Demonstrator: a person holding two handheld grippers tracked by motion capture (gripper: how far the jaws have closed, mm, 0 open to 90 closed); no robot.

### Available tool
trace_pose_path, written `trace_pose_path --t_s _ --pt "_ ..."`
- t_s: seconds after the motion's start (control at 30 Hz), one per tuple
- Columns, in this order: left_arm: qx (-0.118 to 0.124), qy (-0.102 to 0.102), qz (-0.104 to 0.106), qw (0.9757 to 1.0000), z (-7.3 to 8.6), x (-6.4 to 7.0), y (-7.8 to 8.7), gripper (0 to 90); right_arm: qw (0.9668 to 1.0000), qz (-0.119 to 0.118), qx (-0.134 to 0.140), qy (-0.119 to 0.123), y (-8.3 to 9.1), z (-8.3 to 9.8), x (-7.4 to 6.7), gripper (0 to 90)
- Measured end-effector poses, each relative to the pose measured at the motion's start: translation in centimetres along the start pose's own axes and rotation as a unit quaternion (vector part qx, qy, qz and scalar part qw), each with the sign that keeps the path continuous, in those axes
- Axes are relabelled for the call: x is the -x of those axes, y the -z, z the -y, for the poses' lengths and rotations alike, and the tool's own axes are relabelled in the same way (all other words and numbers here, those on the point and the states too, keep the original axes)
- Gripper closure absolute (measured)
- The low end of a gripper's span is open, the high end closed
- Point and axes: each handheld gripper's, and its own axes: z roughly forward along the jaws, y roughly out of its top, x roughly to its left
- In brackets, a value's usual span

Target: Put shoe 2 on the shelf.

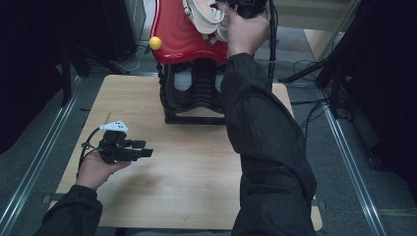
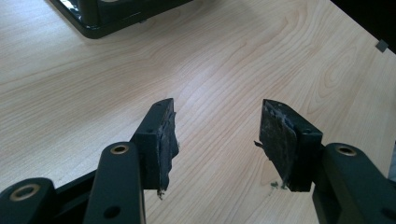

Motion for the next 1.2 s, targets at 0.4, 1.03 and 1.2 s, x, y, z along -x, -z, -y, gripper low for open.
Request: trace_pose_path --t_s 0.4,1.03,1.2 --pt "0.004 0.003 0.000 1.0000 0.0 -0.2 0.1 46.2 0.9998 0.017 -0.008 0.002 -1.6 1.2 -0.8 86.0" --pt "0.003 0.002 0.011 0.9999 -0.1 -0.1 -0.2 46.2 0.9998 0.009 -0.014 -0.006 -1.4 1.4 -0.7 81.9" --pt "0.000 -0.002 0.012 0.9999 -0.1 0.0 -0.2 46.2 0.9999 0.003 -0.011 0.007 -1.1 1.3 -0.9 78.7"
